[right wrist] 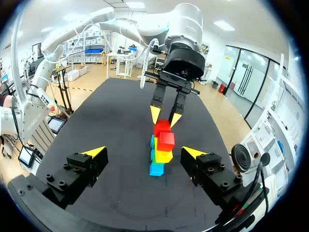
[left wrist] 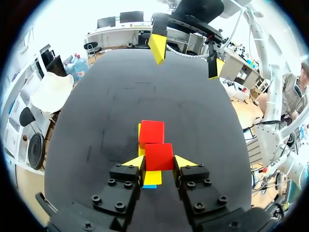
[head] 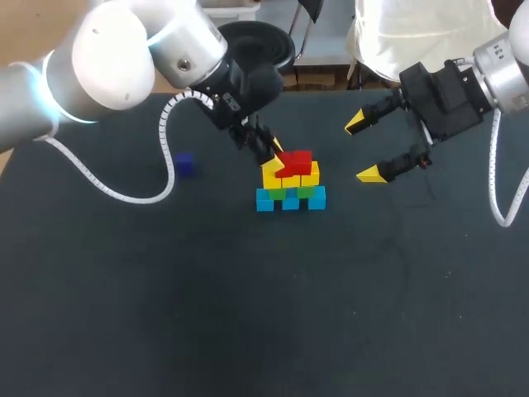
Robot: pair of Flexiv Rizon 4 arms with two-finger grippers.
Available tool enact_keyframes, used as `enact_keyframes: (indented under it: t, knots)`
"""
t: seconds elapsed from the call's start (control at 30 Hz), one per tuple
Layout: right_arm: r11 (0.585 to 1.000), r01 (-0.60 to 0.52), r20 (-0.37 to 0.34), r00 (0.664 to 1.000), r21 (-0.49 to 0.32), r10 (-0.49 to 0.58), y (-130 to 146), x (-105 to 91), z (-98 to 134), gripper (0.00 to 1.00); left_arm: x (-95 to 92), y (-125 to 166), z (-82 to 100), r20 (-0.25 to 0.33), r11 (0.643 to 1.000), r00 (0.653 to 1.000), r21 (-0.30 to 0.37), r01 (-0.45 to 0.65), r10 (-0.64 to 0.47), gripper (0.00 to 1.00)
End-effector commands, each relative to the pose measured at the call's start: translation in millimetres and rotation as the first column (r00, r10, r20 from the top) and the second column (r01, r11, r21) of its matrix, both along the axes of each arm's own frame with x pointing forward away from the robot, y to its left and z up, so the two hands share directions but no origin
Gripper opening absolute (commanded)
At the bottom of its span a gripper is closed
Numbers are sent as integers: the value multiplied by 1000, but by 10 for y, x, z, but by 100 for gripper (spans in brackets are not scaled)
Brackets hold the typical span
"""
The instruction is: Place the blue cubes, place green cubes on the blue cubes, place the yellow cubes on the green cubes, then place the red cubes on the yellow cubes, and place purple cube on the red cubes.
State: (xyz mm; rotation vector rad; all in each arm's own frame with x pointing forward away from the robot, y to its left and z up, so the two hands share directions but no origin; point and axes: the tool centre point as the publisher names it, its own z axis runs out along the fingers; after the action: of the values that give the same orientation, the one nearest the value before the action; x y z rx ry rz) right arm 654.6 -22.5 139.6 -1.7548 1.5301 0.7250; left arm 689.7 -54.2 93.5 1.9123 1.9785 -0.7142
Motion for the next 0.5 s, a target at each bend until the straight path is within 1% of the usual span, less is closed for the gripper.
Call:
enact_keyframes:
  t: [0.03,0.13,0.17,0.23,0.33,0.37,0.4,0.43,0.47,0.5]
  knots:
    - [1000,-1,0,1000,2,1,-1,2,-4,100,-6,-6,-1,2,1000,1000,1,-4,4,0]
    - [1000,-1,0,1000,2,1,-1,2,-4,100,-5,-8,1,1,1000,1000,0,-5,5,0]
    - [1000,-1,0,1000,2,1,-1,2,-4,100,-5,-9,2,-1,1000,1000,-1,-6,6,3]
    - [1000,-1,0,1000,2,1,-1,2,-4,100,-1,-9,-3,-7,1000,1000,-1,-11,11,20]
    - [1000,-1,0,1000,2,1,-1,2,-4,100,6,2,-12,-9,1000,1000,4,-25,25,30]
    - [1000,-1,0,1000,2,1,-1,2,-4,100,12,8,-14,-12,999,999,6,-36,37,44]
    - [1000,-1,0,1000,2,1,-1,2,-4,100,14,9,-14,-13,999,999,9,-42,42,53]
    - [1000,-1,0,1000,2,1,-1,2,-4,100,17,11,-14,-15,999,999,8,-46,46,87]
    - [1000,-1,0,1000,2,1,-1,2,-4,100,19,13,-13,-17,999,999,8,-51,51,100]
    - [1000,-1,0,1000,2,1,-1,2,-4,100,20,13,-12,-18,999,999,7,-51,52,100]
